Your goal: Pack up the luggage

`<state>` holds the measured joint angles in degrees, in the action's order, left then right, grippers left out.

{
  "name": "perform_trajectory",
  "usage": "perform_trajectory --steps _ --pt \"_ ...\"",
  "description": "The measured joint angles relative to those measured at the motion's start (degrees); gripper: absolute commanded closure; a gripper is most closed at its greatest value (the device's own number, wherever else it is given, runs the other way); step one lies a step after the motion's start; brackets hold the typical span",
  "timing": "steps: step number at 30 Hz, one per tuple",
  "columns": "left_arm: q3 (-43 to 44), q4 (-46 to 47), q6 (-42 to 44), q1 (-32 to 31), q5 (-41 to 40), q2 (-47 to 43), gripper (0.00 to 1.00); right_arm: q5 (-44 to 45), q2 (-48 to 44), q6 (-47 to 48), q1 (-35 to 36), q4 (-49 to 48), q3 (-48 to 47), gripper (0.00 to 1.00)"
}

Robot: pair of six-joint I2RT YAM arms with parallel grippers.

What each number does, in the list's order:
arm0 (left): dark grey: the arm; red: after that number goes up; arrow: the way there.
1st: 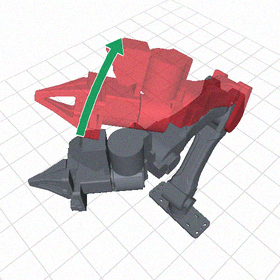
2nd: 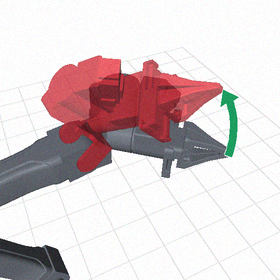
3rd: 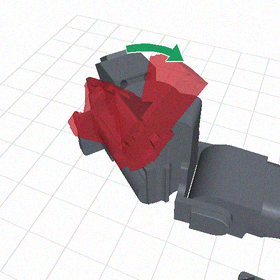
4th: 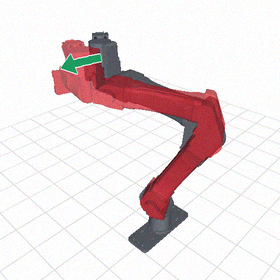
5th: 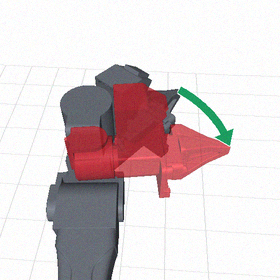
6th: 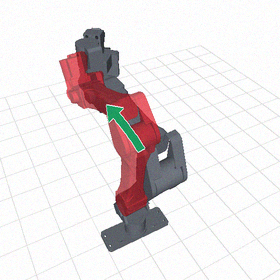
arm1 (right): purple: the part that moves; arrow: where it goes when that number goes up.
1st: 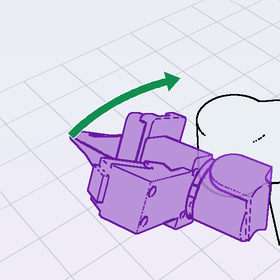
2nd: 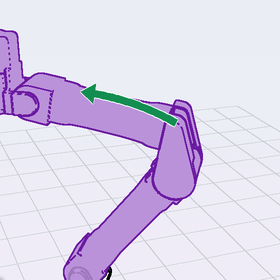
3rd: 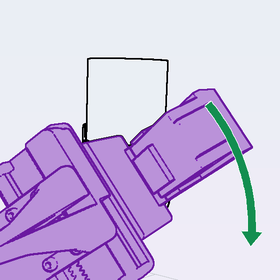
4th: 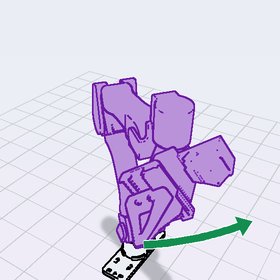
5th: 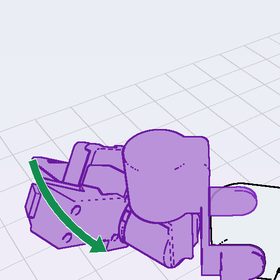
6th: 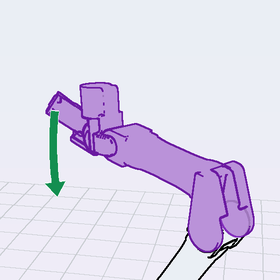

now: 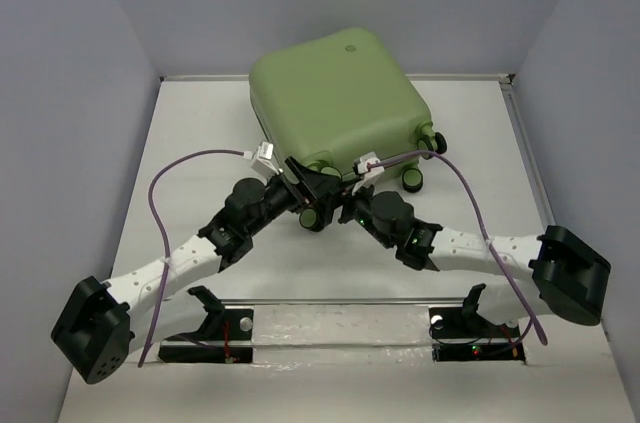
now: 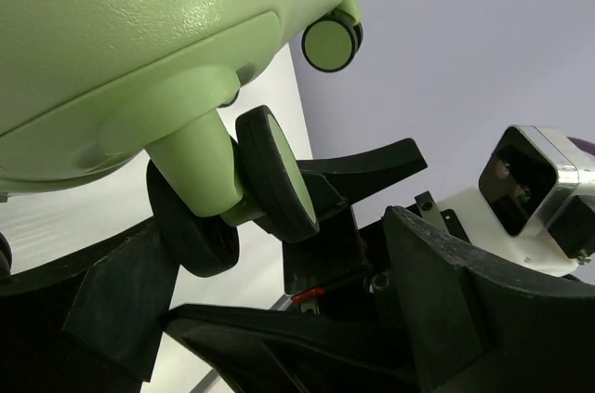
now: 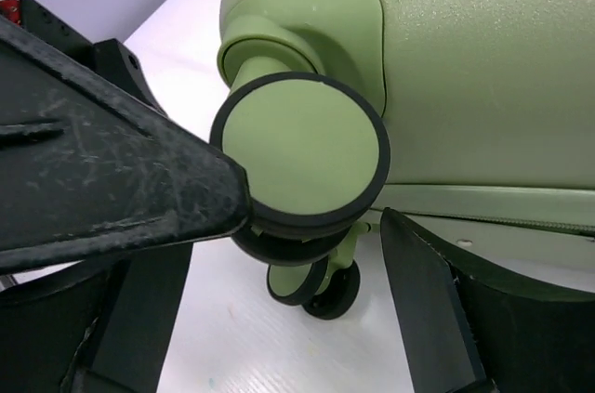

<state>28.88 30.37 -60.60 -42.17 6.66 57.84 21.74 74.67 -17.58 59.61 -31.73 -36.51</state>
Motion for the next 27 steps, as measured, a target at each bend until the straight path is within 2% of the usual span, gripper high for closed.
perform_trajectory --steps 8,16,17,19,20,21,26,27 --pt "-0.8 0.7 -0.6 0.9 -3.5 -0.8 0.03 -2.4 6.4 -0.9 -1.9 -11.0 -0.3 0.17" --pt "-1.1 1.1 -1.4 1.2 -4.6 -1.3 0.04 -3.7 9.5 -1.2 -2.4 -17.6 -0.3 0.17" --pt "-1.1 1.0 -1.4 1.2 -4.7 -1.4 0.04 -3.8 9.6 -1.2 -2.6 -17.9 -0.3 0.34" --pt "-1.2 1.1 -1.1 1.3 -4.7 -1.4 0.04 -3.8 10.1 -1.2 -2.9 -18.8 -0.3 0.53" --pt "-1.2 1.1 -0.7 1.3 -4.7 -1.5 0.04 -3.4 10.3 -1.7 -3.4 -19.1 -0.3 0.72" --pt "-1.3 1.2 -0.2 1.3 -4.7 -1.5 0.04 -3.8 10.4 -1.9 -3.8 -19.2 -0.3 0.79" --pt "-1.3 0.9 1.0 1.4 -5.1 -2.1 0.05 -3.9 10.9 -2.8 -4.2 -20.3 -0.3 0.93" --pt "-1.3 0.2 1.8 1.4 -5.3 -2.6 0.06 -3.9 10.9 -3.0 -4.2 -20.3 -0.3 0.93"
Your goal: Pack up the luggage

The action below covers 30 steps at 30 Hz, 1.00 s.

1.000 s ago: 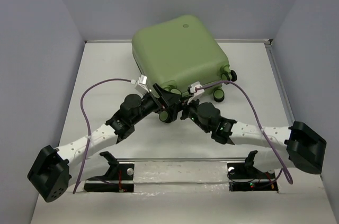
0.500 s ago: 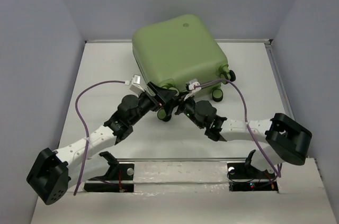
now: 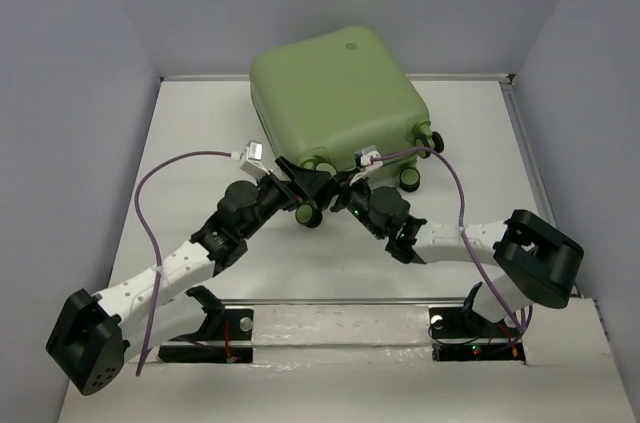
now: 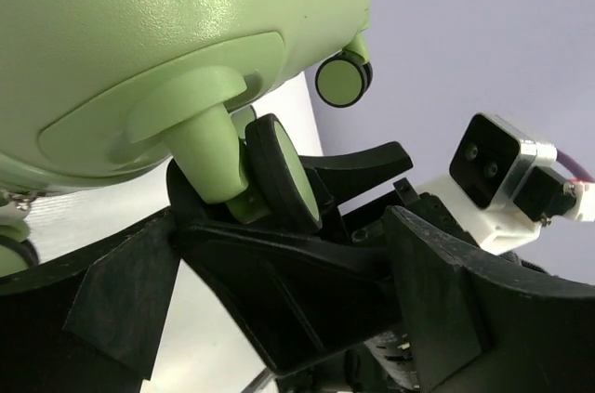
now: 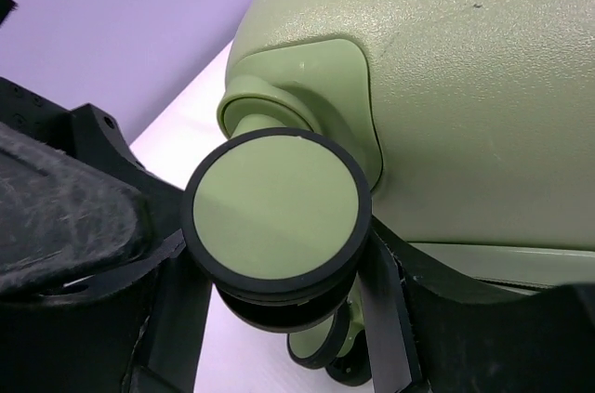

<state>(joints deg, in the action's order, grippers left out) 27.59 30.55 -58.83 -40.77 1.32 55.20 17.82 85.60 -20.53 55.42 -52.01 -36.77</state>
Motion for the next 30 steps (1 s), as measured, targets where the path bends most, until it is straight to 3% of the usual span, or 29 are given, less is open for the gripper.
perform_trajectory --steps 7,14,16,22,25,30 --pt "-1.0 -9.3 8.3 -1.0 -4.4 -10.9 0.16 -0.3 -0.2 0.5 -0.2 0.9 0.2 0.93" --pt "-7.5 -10.8 12.7 -1.2 -10.6 -19.8 0.51 -1.1 -0.6 2.1 -0.7 2.3 0.2 0.93" --pt "-10.4 -10.3 13.6 -1.3 -10.4 -18.1 0.54 -1.3 -0.8 2.5 -0.7 2.6 0.2 0.93" --pt "-11.8 -8.7 17.0 -1.3 -9.3 -5.2 0.54 -2.4 -1.2 3.3 -1.1 3.7 -0.2 0.93" --pt "-10.5 -7.6 19.2 -1.7 -9.3 0.9 0.49 -2.7 -1.2 3.4 -1.1 4.1 -0.3 0.93" --pt "-7.6 -5.0 22.0 -1.9 -10.6 5.1 0.46 -3.4 -1.2 3.6 -1.4 4.1 -0.3 0.93"
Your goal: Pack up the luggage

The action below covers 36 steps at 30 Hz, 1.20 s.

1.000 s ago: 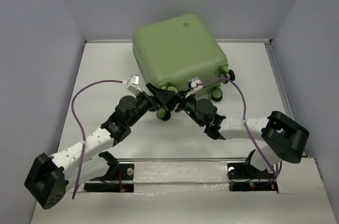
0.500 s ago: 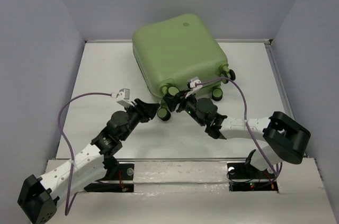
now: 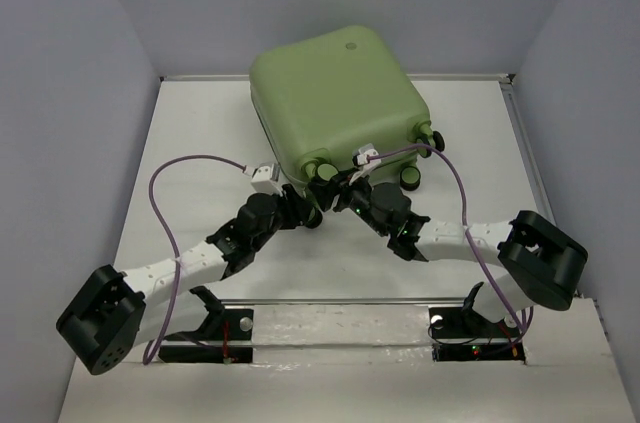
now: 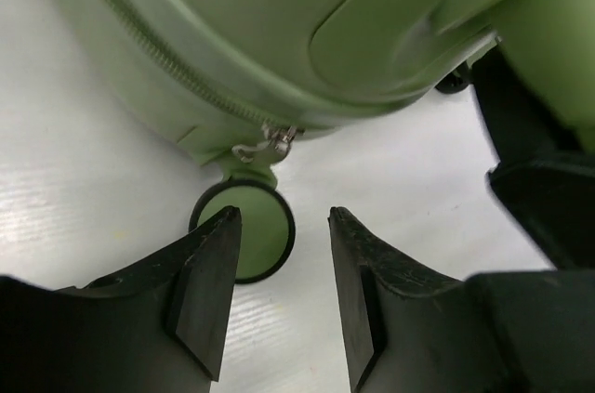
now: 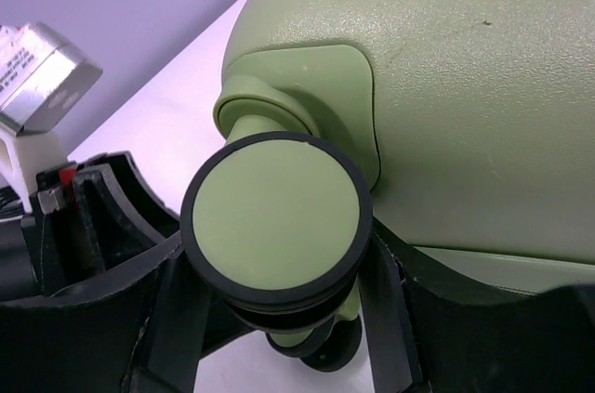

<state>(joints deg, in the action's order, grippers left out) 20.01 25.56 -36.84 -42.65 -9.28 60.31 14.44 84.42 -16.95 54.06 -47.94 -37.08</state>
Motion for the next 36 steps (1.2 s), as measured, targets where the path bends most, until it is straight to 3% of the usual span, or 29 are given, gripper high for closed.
perform_trajectory --steps 6,9,10,11,14,24,29,36 --pt "4.5 2.3 2.9 0.0 -3.1 5.2 0.49 -0.4 0.0 0.1 -0.1 0.0 0.0 0.93" --pt "5.4 2.5 3.8 0.0 -5.3 6.6 0.56 -0.7 0.0 0.1 -0.2 0.0 0.0 0.93" --pt "5.8 2.5 4.1 0.0 -6.0 7.1 0.62 -0.8 0.0 0.1 -0.2 0.0 0.0 0.93" --pt "6.3 2.4 4.5 0.0 -6.7 7.8 0.75 -0.9 0.0 0.1 -0.2 0.0 0.0 0.93" --pt "7.0 1.9 5.5 -0.4 -8.0 8.9 0.94 -1.2 0.0 0.0 -0.5 0.0 0.0 0.93" --pt "7.9 -0.8 5.0 -1.4 -11.7 8.9 0.94 -1.2 -1.0 0.6 -0.6 1.3 0.2 0.93" --pt "7.7 -4.4 2.6 -0.7 -14.7 6.0 0.94 -1.2 -7.2 1.9 -0.8 5.1 3.6 0.93" --pt "6.0 -2.9 -0.8 5.7 -6.4 4.7 0.94 -3.0 -14.6 3.3 -0.8 11.6 6.3 0.93"
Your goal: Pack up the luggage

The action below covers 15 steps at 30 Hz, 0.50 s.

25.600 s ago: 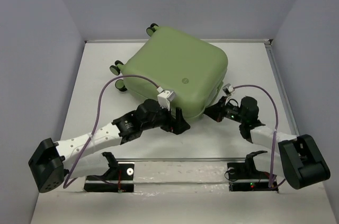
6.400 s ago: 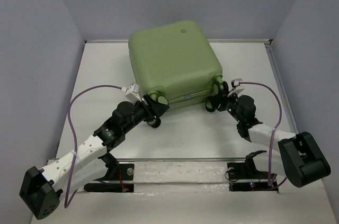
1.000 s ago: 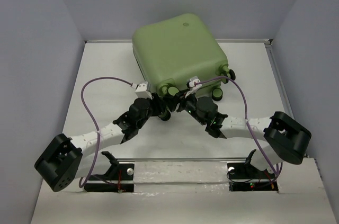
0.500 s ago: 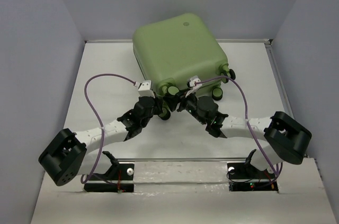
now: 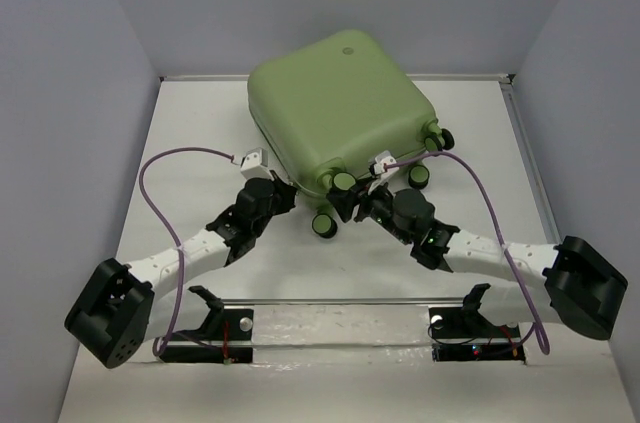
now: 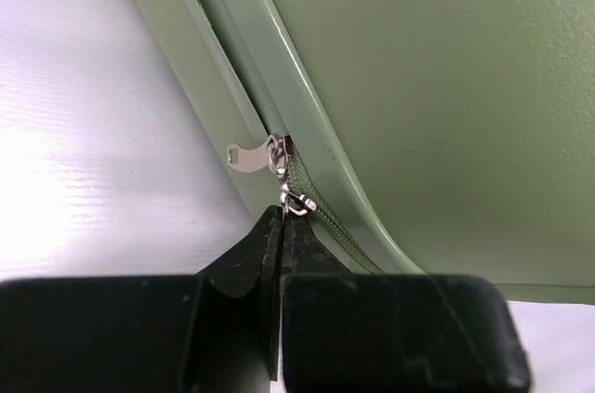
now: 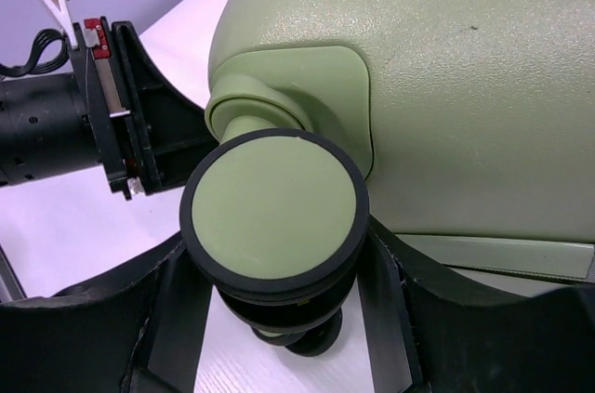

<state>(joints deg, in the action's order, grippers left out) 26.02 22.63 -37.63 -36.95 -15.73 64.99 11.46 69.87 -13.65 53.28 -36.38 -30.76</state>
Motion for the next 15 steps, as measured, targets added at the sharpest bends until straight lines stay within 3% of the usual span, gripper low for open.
perform_trajectory --steps 7,10,13,14,15 --pt "0.4 -0.4 -1.1 3.2 5.1 0.1 0.94 -1.7 0.3 0.0 0.0 0.0 0.0 0.93" --pt "0.4 -0.8 -2.3 4.5 6.9 0.0 0.87 -1.9 0.9 0.0 0.2 -0.5 0.0 0.93" --pt "0.5 -2.1 -3.7 6.1 8.2 -0.9 0.54 -2.0 1.2 0.2 0.5 -0.8 -0.3 0.93" --pt "0.3 -3.7 -4.3 7.5 8.3 -1.9 0.24 -1.9 1.3 0.2 0.6 -0.9 -0.3 0.93" --pt "0.0 -4.8 -4.5 10.6 4.1 -3.9 0.20 -1.9 2.0 0.4 0.9 -1.1 -0.8 0.93"
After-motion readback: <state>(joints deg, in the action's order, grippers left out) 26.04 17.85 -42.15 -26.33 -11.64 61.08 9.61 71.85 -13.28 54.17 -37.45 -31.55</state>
